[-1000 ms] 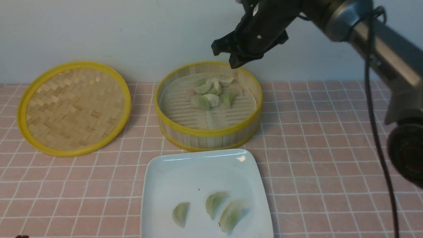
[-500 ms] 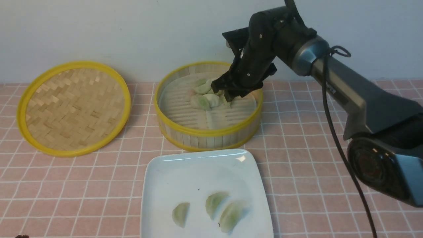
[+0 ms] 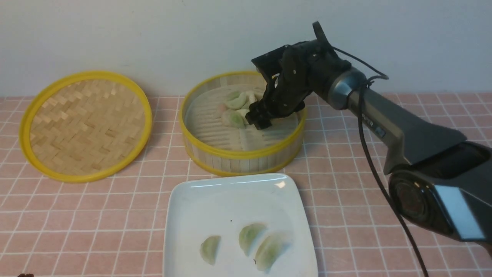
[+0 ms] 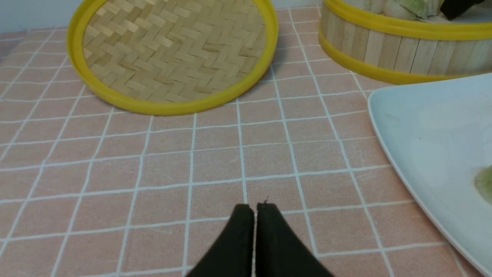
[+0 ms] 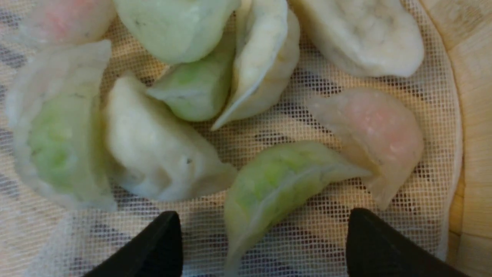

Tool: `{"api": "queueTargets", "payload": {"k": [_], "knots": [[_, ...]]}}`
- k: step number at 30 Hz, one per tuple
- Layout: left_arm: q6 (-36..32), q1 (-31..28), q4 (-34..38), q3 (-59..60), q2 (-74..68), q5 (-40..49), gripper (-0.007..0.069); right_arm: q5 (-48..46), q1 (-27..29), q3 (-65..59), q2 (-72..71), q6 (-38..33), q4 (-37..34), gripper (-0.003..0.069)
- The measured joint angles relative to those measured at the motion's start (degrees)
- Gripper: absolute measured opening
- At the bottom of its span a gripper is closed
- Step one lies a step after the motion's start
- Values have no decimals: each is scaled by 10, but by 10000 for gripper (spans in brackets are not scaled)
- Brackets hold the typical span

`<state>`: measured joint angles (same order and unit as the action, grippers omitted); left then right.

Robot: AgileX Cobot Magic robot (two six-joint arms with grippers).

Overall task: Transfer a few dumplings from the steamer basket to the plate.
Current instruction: Use the right arm to grab a dumpling from inside the steamer, then use the right arm to put the dumpling into the plate

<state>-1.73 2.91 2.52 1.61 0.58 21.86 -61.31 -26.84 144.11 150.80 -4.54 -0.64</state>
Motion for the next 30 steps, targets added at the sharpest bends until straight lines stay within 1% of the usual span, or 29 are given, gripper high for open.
{"api": "queueTargets", "payload": {"k": [3,4,5,7,9,11,12,13,14,16,17,22,24,27,30], "knots": [[0,0,0,0,0,0,-6,3,0,1,1,-14,6,482],[0,0,0,0,0,0,-6,3,0,2,2,-18,2,459],[0,0,0,0,0,0,-6,3,0,2,2,-23,-1,422],[0,0,0,0,0,0,-6,1,0,3,3,-30,-10,328],[0,0,0,0,0,0,-6,-3,0,5,3,-31,-10,186],[0,0,0,0,0,0,-6,-15,0,5,1,-32,-6,80],[0,0,0,0,0,0,-6,-15,0,5,1,-32,-6,75],[0,0,0,0,0,0,-6,-30,0,5,-5,-32,-5,53],[0,0,0,0,0,0,-6,-36,0,5,-7,-32,-5,51],[0,0,0,0,0,0,-6,-85,0,4,-27,-32,-8,42],[0,0,0,0,0,0,-6,-95,0,4,-38,-32,-10,41],[0,0,0,0,0,0,-6,-104,0,0,-89,-33,-35,41],[0,0,0,0,0,0,-6,-104,0,-13,-120,-37,-68,41],[0,0,0,0,0,0,-6,-104,0,-80,-180,-46,-118,41],[0,0,0,0,0,0,-6,-104,0,-163,-238,-58,-147,41]]}}
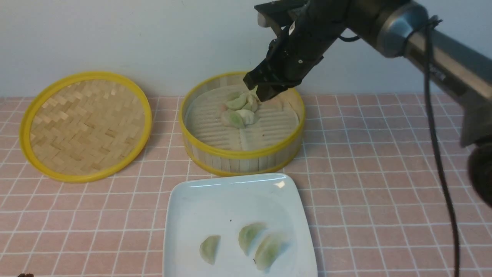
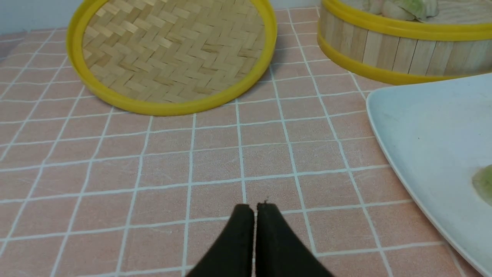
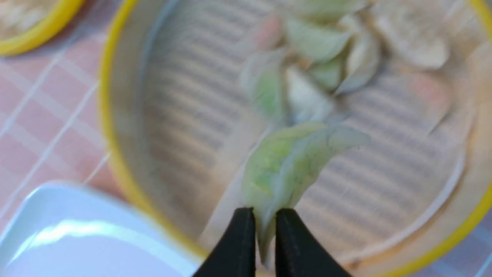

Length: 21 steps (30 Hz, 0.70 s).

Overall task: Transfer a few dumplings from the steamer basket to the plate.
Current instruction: Use the right arm to put the dumpling into the plate

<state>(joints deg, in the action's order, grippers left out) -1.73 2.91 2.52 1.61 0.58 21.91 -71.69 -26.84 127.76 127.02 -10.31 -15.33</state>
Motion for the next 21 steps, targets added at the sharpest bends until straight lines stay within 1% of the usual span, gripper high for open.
{"api": "queueTargets", "payload": {"k": [2,6,9,13,16,17,18,19,20,21], "knots": [[0,0,0,0,0,0,-6,1,-2,-124,-70,-21,-22,41],[0,0,0,0,0,0,-6,1,-11,-261,-131,-46,-44,37],[0,0,0,0,0,0,-6,1,-25,-332,-137,-53,-56,38],[0,0,0,0,0,0,-6,4,-42,-363,-125,-55,-58,66],[0,0,0,0,0,0,-6,22,-53,-366,-119,-57,-58,142],[0,0,0,0,0,0,-6,30,-54,-366,-119,-57,-58,181],[0,0,0,0,0,0,-6,34,-54,-361,-119,-58,-53,239],[0,0,0,0,0,0,-6,35,-54,-359,-118,-58,-52,257],[0,0,0,0,0,0,-6,35,-53,-344,-118,-58,-37,321],[0,0,0,0,0,0,-6,35,-53,-338,-117,-58,-32,335]]}}
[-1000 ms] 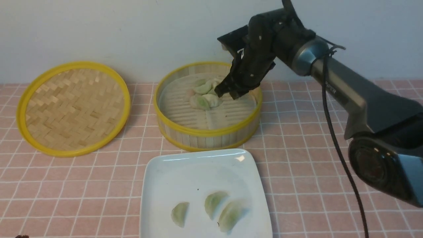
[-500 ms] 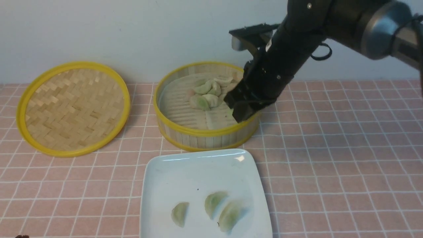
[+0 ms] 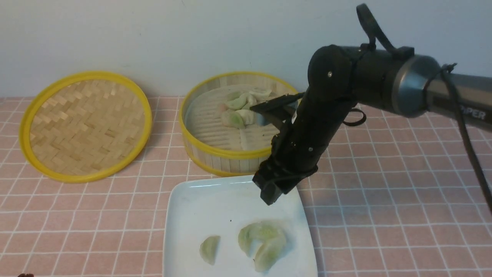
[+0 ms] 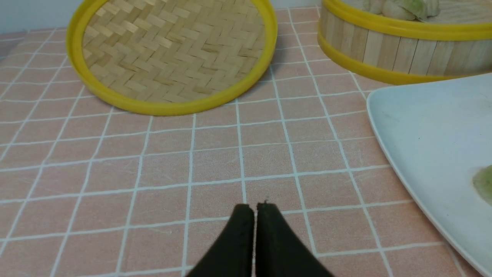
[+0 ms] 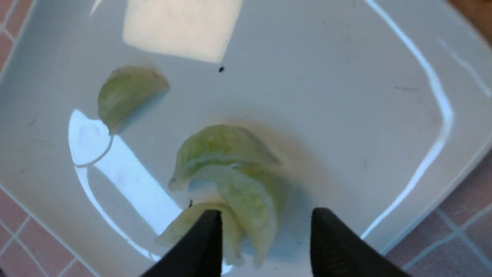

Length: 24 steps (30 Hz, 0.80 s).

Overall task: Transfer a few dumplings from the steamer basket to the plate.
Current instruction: Use the right arm to put the dumpling into the plate, then use the right arm to grab a dumpling from inside the steamer

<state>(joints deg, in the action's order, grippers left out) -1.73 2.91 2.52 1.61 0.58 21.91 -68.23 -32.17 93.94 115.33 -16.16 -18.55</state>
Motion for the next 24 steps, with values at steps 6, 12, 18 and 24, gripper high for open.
{"api": "queueTargets", "payload": {"k": [6,12,18,24], "knots": [[0,0,0,0,0,0,-6,71,34,156,22,6,121,384],[0,0,0,0,0,0,-6,56,91,343,134,-73,105,319],[0,0,0,0,0,0,-6,18,115,525,287,-198,46,286],[0,0,0,0,0,0,-6,17,120,586,356,-247,11,285]]}}
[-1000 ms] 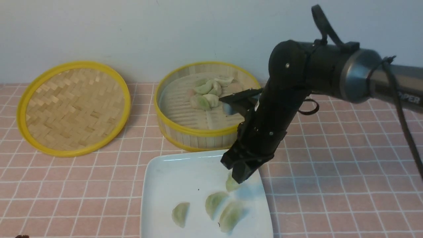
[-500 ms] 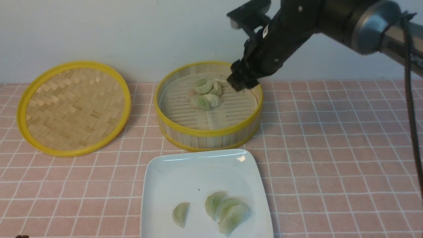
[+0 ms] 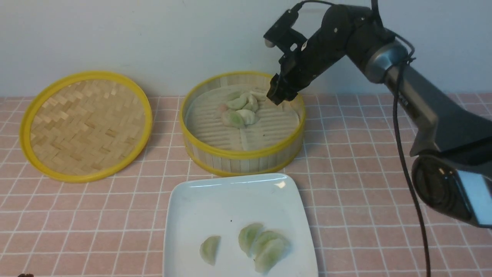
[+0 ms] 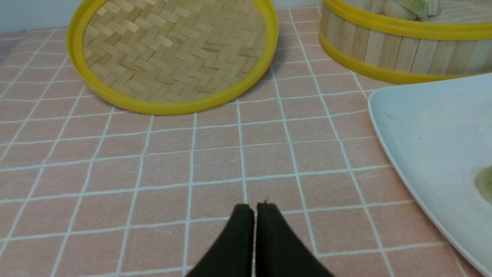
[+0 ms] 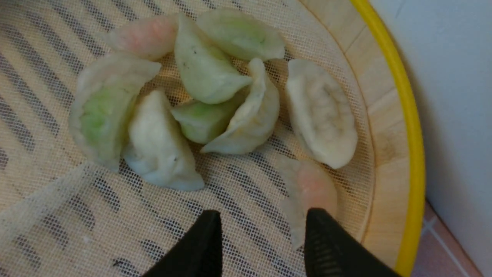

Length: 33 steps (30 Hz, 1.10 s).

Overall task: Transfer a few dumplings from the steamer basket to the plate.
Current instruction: Use the right arm to grab a dumpling from inside the steamer

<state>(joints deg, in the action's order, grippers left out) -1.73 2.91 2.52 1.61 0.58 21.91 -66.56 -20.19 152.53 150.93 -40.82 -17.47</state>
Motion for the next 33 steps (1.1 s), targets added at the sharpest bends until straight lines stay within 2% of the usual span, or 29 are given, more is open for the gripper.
{"api": "queueTargets", "payload": {"k": [5,13,26,31,33], "knots": [[0,0,0,0,0,0,-6,33,1,2,30,-12,-2,285],[0,0,0,0,0,0,-6,136,2,2,55,-12,-2,285],[0,0,0,0,0,0,-6,150,1,7,76,-12,-3,282],[0,0,0,0,0,0,-6,120,1,20,77,-9,4,164],[0,0,0,0,0,0,-6,103,2,28,78,-3,8,157]]}}
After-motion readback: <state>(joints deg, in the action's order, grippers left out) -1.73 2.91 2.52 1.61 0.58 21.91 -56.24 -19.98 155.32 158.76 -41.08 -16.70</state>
